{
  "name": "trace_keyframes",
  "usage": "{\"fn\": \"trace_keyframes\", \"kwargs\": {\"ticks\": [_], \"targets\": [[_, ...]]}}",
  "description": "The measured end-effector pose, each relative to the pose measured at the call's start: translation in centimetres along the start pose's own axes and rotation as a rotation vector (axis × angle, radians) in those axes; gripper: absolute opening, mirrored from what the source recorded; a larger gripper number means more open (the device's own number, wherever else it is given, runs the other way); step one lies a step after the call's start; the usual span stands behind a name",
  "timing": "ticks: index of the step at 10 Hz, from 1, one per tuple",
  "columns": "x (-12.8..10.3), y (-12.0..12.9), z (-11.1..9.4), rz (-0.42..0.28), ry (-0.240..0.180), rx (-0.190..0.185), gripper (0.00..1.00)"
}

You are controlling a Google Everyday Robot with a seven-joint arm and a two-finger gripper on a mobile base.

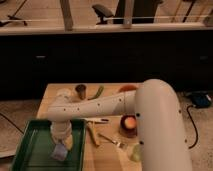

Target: Wipe tray with sponge

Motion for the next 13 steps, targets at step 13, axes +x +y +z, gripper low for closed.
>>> {"fn": "trace_keyframes", "kwargs": {"ticks": [13], "targets": [[-2.9, -8.4, 1.8, -0.273, -0.017, -0.106, 0.00]]}}
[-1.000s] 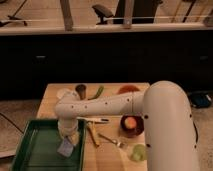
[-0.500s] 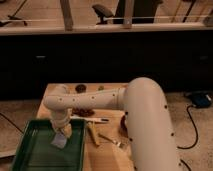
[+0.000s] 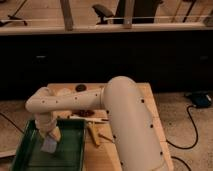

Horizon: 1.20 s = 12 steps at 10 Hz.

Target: Wipe tray with sponge

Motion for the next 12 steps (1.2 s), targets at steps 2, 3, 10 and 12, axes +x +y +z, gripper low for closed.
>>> {"fn": "trace_keyframes", "kwargs": {"ticks": [2, 3, 10, 12], "targets": [[-0.8, 2.6, 0.5, 0.015, -0.014, -0.001, 0.00], [-0.8, 4.1, 0.5, 0.035, -0.015, -0.002, 0.00], [4.5, 7.3, -1.7, 0.180, 0.037, 0.025, 0.00], [5.1, 5.0, -2.0, 0.146, 0.039, 0.020, 0.00]]}}
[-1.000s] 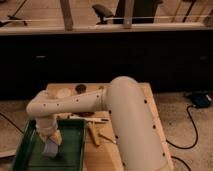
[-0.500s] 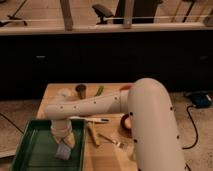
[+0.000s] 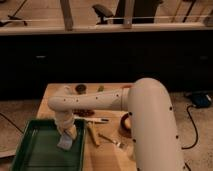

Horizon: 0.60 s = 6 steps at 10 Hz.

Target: Wipe tray with sponge

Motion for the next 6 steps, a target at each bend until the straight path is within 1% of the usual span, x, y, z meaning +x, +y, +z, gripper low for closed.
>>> {"fn": "trace_keyframes", "kwargs": {"ticks": [2, 3, 4, 6], "targets": [[-1.0, -2.1, 0.1, -0.052, -0.008, -0.005, 0.00], [-2.3, -3.4, 0.3, -0.100, -0.019, -0.012, 0.00], [-4.1, -4.2, 0.7, -0.151, -0.033, -0.023, 0.00], [-6.3, -4.0, 1.4, -0.197, -0.053, -0.041, 0.00]]}}
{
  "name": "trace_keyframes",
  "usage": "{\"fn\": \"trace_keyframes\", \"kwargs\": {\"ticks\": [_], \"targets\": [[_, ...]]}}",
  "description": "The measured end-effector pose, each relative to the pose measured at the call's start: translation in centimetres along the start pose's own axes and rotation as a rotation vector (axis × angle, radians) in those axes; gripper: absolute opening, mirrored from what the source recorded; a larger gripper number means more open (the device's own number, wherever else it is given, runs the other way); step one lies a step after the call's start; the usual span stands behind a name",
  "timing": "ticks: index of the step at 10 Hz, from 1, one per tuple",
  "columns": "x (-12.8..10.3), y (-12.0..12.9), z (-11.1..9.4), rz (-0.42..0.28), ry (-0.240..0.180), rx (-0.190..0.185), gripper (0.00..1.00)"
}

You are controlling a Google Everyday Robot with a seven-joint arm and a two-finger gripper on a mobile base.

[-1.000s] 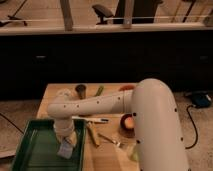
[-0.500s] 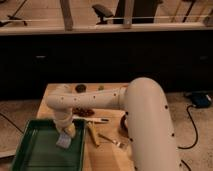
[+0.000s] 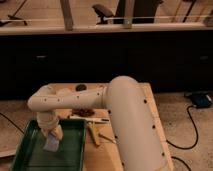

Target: Wipe tray with sponge

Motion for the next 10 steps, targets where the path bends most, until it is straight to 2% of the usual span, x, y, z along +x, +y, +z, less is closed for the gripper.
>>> {"fn": "trace_keyframes", "kwargs": {"ticks": [3, 5, 7, 9, 10], "targets": [[-0.7, 3.1, 0.4, 0.023, -0.021, -0.004, 0.00], [0.1, 6.4, 0.2, 0.092, -0.023, 0.007, 0.00], [1.6, 8.0, -0.2, 0.146, -0.019, 0.017, 0.00], [2.7, 7.7, -0.5, 0.157, -0.017, 0.025, 0.00], [3.1, 6.5, -0.7, 0.151, -0.020, 0.027, 0.00]]}}
